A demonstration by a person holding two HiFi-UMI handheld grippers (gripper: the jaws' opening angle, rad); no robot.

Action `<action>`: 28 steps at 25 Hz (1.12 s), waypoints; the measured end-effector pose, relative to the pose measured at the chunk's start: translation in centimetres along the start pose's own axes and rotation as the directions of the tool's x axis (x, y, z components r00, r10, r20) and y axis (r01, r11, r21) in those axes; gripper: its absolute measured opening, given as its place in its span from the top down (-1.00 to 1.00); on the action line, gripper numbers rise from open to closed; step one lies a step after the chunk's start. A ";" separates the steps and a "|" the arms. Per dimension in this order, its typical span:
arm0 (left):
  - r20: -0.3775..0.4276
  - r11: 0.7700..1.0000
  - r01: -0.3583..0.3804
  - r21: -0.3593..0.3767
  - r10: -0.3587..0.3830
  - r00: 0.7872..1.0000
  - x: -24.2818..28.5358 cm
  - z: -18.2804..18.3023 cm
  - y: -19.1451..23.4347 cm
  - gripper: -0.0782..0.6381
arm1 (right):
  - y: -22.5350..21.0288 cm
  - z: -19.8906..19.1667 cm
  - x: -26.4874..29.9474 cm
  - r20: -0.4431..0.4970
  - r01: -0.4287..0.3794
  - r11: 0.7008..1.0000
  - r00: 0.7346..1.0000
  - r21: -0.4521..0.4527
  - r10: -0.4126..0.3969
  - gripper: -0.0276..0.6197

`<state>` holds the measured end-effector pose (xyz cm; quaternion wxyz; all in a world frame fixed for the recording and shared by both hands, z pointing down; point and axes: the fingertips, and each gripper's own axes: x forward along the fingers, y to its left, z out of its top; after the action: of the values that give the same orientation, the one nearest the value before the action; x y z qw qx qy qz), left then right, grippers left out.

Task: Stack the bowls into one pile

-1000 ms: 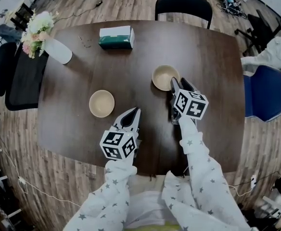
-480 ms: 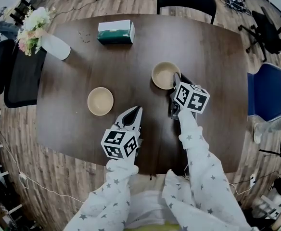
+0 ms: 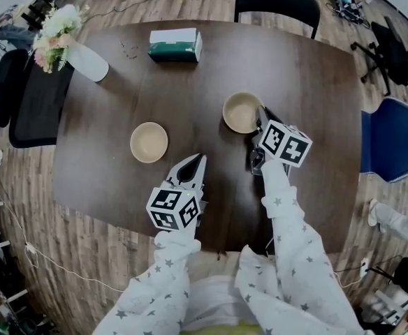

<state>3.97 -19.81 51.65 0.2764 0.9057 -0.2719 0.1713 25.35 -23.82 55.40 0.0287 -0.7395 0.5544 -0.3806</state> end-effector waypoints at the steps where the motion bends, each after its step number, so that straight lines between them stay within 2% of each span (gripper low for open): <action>1: 0.004 1.000 -0.003 0.000 0.003 1.000 -0.2 0.0 0.0 0.71 | 0.2 0.1 -0.2 0.003 -0.009 1.000 1.000 0.003 0.009 0.79; 8: 0.036 0.999 -0.036 -0.006 0.036 0.999 -1.1 0.3 0.2 0.71 | 2.5 0.1 -0.6 0.001 -0.091 0.996 0.996 0.012 0.091 0.79; 14: 0.072 0.996 -0.090 -0.014 0.090 0.993 -4.2 0.1 -0.3 0.71 | 5.7 -0.6 -2.4 -0.015 -0.180 0.984 0.983 0.001 0.180 0.79; 19: 0.094 0.992 -0.122 -0.028 0.124 0.988 -5.9 -0.1 1.4 0.71 | 8.4 -1.3 -2.6 -0.022 -0.229 0.973 0.973 -0.014 0.229 0.79; 24: 0.093 0.993 -0.112 -0.026 0.114 0.989 -7.4 -0.2 2.8 0.71 | 11.0 -2.3 -3.0 -0.026 -0.250 0.968 0.968 -0.031 0.249 0.79; 28: 0.090 0.994 -0.102 -0.027 0.104 0.991 -9.0 -0.3 4.5 0.71 | 13.7 -3.3 -3.0 -0.021 -0.260 0.966 0.966 -0.008 0.259 0.79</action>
<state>-5.86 -19.18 49.57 0.2647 0.8942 -0.3325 0.1408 12.18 -25.26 49.76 0.0687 -0.6569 0.6488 -0.3779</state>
